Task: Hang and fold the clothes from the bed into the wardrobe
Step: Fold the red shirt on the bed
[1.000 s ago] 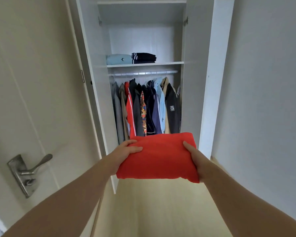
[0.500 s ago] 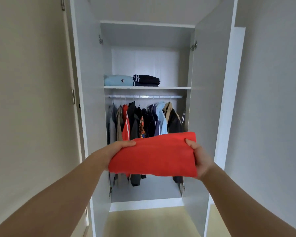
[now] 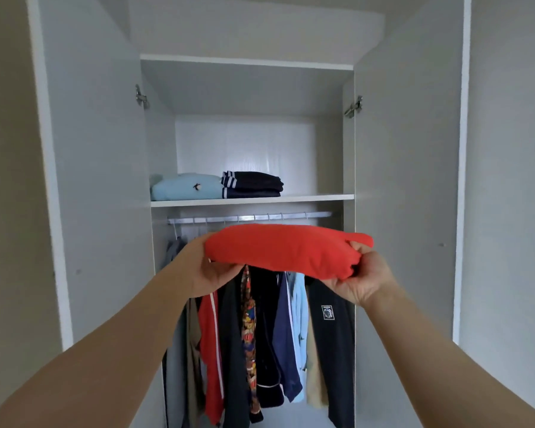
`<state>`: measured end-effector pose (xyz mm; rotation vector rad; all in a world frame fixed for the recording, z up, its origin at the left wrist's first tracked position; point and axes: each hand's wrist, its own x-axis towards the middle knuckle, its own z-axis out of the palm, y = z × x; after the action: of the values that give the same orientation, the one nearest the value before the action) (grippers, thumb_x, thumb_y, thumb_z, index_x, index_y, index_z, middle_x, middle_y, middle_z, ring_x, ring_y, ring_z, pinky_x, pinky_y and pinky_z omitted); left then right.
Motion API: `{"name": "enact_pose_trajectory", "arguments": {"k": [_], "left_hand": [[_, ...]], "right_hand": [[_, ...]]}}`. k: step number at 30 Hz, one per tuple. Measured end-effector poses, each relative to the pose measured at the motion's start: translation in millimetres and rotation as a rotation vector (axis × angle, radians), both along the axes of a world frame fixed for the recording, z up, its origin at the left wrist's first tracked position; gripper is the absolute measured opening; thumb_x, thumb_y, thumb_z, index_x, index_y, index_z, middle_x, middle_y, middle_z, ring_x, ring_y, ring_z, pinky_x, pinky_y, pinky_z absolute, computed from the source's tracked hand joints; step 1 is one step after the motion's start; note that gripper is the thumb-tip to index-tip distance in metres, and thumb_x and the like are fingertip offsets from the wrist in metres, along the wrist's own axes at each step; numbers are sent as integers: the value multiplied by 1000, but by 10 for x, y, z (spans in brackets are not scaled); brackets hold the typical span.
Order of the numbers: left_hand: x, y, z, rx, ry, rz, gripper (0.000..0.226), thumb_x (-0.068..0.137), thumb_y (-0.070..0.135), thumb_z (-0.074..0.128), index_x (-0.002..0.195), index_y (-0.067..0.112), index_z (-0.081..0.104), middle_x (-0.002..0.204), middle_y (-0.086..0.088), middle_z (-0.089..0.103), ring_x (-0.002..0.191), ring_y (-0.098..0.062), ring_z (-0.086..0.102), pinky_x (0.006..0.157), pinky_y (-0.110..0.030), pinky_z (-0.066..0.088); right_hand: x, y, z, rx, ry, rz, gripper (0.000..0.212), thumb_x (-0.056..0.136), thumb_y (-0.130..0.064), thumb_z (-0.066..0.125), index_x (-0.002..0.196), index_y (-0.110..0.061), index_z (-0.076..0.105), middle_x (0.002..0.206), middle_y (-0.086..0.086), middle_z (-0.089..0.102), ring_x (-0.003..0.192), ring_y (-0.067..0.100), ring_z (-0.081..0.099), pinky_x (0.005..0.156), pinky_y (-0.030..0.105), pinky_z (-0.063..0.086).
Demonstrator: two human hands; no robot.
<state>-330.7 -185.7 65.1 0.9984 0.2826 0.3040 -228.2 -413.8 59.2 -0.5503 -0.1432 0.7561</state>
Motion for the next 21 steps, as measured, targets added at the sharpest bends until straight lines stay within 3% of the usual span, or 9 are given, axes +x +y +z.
{"name": "enact_pose_trajectory", "arguments": {"k": [6,10,13,16,18,21], "left_hand": [[977,149,258,-44,-32,136,23,89,21,60,104,3,56,83,-24,68,57,-30,69,47,-34,57],[1674,262,449,-29,-75,163,22,92,17,53,111,4,53,85,-26,66,55,-29,67,53,-34,58],[2217,340,600,-36,-115,157,19,91,12,54,107,3,52,75,-26,67,55,-30,67,50,-33,58],[2731,430,767,40,-173,198,30,91,7,52,120,-1,51,75,-26,68,58,-30,68,54,-33,59],[3003,497,849,149,-163,259,32,94,9,49,124,-1,47,88,-27,65,54,-28,67,48,-30,57],[3333,633,934,305,-124,360,23,96,12,47,118,5,45,104,-24,56,59,-26,66,44,-32,55]], "right_hand": [[968,332,273,60,-34,-89,44,94,-27,38,132,-8,48,124,8,58,88,29,60,48,51,52],[1653,463,470,108,-61,-110,43,94,-27,39,131,-8,48,126,7,58,92,27,62,51,50,53],[2219,512,682,123,-128,-70,41,94,-27,38,128,-7,50,113,8,63,87,27,62,48,50,53],[2776,636,947,146,-165,-90,36,95,-26,36,123,-10,52,101,11,64,80,29,60,41,47,53],[3077,746,1069,178,-173,-127,36,95,-25,36,123,-10,53,106,11,63,82,30,61,44,47,53],[3459,923,1166,258,-205,-184,31,95,-26,36,110,-10,57,93,9,66,79,27,63,57,40,56]]}}
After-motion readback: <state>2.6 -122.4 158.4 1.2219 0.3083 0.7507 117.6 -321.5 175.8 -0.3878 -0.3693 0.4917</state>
